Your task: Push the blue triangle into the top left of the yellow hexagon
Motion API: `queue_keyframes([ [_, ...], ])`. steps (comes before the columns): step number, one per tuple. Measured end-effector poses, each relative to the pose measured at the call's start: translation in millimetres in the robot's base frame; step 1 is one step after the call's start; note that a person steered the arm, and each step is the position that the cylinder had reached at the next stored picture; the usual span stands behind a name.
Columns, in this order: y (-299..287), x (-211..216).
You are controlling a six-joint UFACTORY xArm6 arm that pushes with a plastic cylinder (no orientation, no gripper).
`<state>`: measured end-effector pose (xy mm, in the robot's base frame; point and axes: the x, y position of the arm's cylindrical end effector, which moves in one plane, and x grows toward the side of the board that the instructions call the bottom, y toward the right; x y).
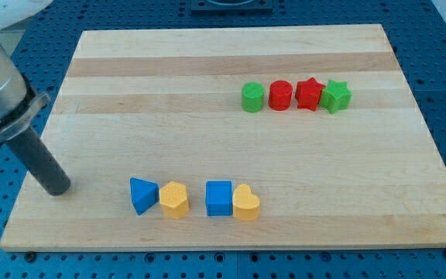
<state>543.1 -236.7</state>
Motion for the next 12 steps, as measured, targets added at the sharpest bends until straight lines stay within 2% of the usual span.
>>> queue_keyframes([
  [3, 46, 5],
  [4, 45, 5],
  [6, 47, 34],
  [11, 128, 34],
  [12, 129, 40],
])
